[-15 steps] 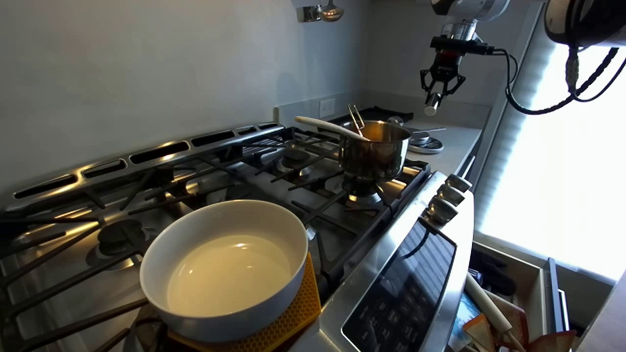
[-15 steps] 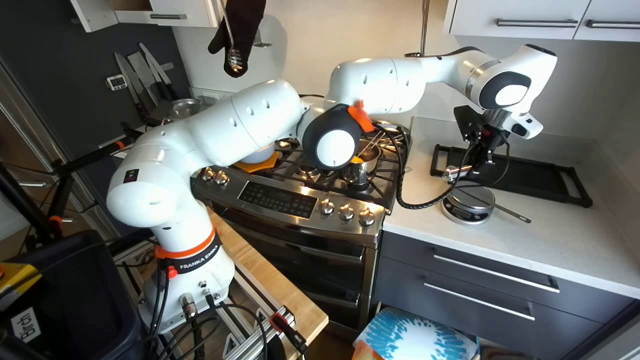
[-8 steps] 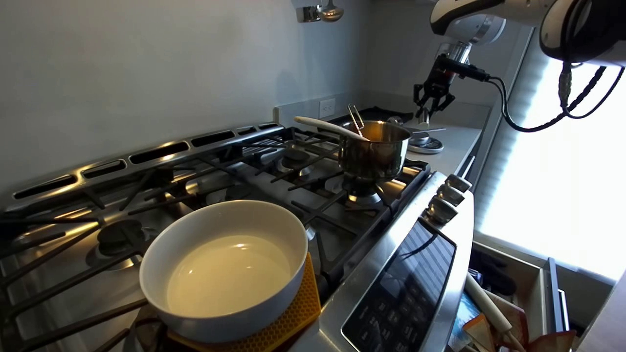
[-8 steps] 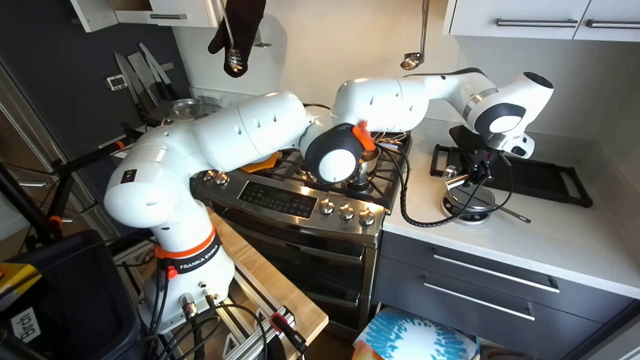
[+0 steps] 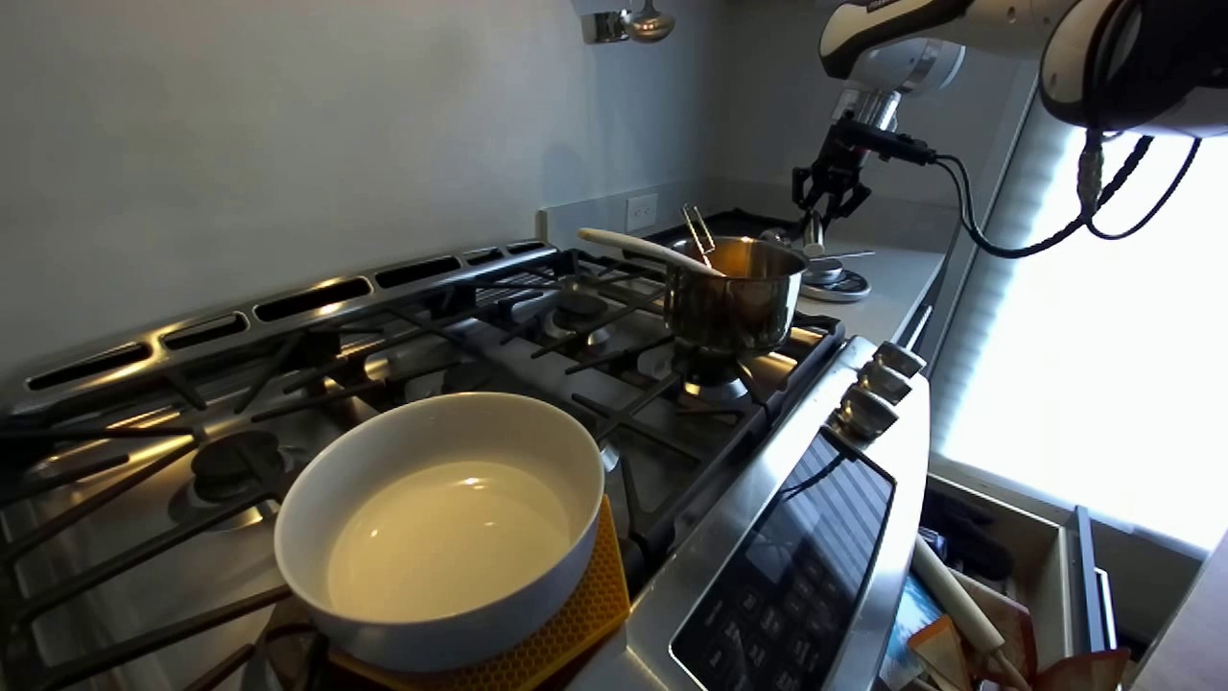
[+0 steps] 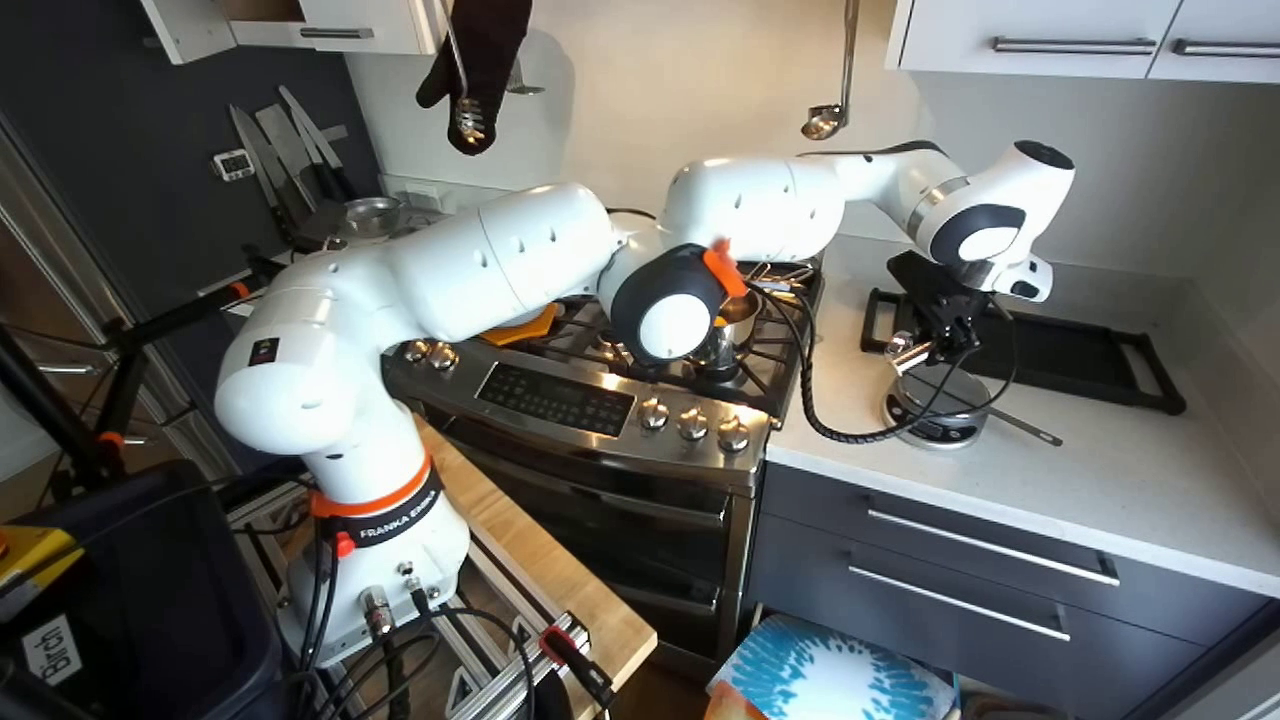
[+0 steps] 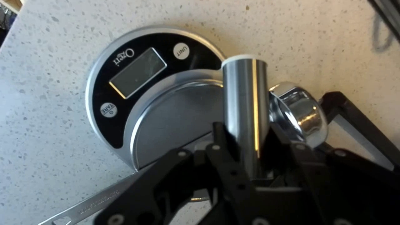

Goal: Put a silver cylinder on the kitchen scale

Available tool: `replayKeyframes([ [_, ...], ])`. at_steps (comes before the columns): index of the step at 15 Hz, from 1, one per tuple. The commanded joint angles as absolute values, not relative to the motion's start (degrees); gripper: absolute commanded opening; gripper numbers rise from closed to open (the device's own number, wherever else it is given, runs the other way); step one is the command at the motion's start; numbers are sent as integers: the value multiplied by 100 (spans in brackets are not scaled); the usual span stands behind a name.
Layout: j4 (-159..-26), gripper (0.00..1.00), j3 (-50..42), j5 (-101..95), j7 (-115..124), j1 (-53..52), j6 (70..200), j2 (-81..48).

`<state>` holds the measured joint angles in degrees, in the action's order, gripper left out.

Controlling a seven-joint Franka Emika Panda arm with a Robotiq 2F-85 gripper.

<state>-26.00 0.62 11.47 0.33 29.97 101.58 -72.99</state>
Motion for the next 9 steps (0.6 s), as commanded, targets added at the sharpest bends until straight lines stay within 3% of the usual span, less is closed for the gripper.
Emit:
replayKeyframes([
  [1, -2506, 11, -46, 1092, 613, 2928, 10636, -7477],
  [9, -2594, 11, -487, 689, 1608, 2649, 11485, -7594],
])
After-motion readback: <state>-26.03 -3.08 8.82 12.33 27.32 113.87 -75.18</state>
